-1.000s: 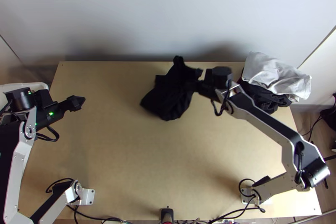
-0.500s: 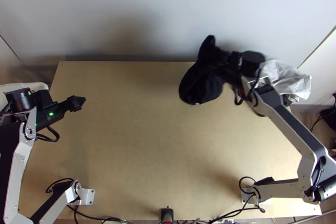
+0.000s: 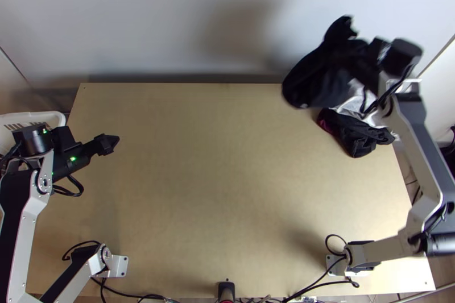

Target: Fold the t-shirt

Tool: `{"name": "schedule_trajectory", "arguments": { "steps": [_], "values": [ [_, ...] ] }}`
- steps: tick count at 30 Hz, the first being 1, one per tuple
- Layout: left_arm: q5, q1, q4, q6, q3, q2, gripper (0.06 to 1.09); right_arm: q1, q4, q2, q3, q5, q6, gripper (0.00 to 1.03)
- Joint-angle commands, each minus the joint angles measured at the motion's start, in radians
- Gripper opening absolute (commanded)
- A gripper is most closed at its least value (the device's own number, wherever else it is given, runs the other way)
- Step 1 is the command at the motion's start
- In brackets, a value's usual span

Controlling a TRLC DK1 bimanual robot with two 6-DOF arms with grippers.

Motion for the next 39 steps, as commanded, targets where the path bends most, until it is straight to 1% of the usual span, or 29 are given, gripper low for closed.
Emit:
{"name": "schedule_trajectory", "arguments": {
  "steps": [1,6,10,12,17,19,22,24,26,30,33,39],
  "values": [
    [0.000,-0.008,0.000,-0.005,-0.027,-0.022,1.04,-0.116,-0.019,0.180,0.306,-0.012,0.029,0.03],
    [0.000,-0.019,0.001,-0.016,-0.062,-0.054,1.04,-0.150,-0.020,0.275,0.464,-0.012,0.059,0.03],
    [-0.001,-0.019,0.017,-0.022,-0.079,-0.077,1.04,-0.176,-0.037,0.274,0.456,-0.012,0.059,0.03],
    [-0.001,-0.014,0.017,-0.021,-0.079,-0.083,1.04,-0.205,-0.031,0.246,0.398,-0.012,0.056,0.03],
    [-0.001,-0.014,0.015,-0.019,-0.098,-0.101,1.04,-0.297,-0.013,0.148,0.194,-0.052,-0.007,0.03],
    [0.000,-0.019,0.017,-0.019,-0.112,-0.106,1.04,-0.342,0.000,0.110,0.094,-0.058,-0.059,0.03],
    [0.000,-0.031,0.023,-0.028,-0.124,-0.106,1.04,-0.406,0.035,0.067,-0.045,-0.092,-0.135,0.03],
    [-0.001,-0.042,0.027,-0.037,-0.124,-0.104,1.04,-0.445,0.035,0.041,-0.113,-0.118,-0.159,0.03],
    [0.000,-0.046,0.032,-0.044,-0.124,-0.103,1.04,-0.472,0.035,0.012,-0.194,-0.141,-0.208,0.03],
    [-0.001,-0.063,0.038,-0.060,-0.124,-0.104,1.04,-0.514,0.046,-0.004,-0.357,-0.144,-0.313,0.03],
    [-0.001,-0.065,0.038,-0.060,-0.127,-0.109,1.04,-0.538,0.110,-0.004,-0.455,-0.144,-0.342,0.03],
    [-0.003,-0.057,0.023,-0.054,-0.132,-0.135,1.04,-0.596,0.155,0.045,-0.524,-0.144,-0.388,0.03]
  ]
}}
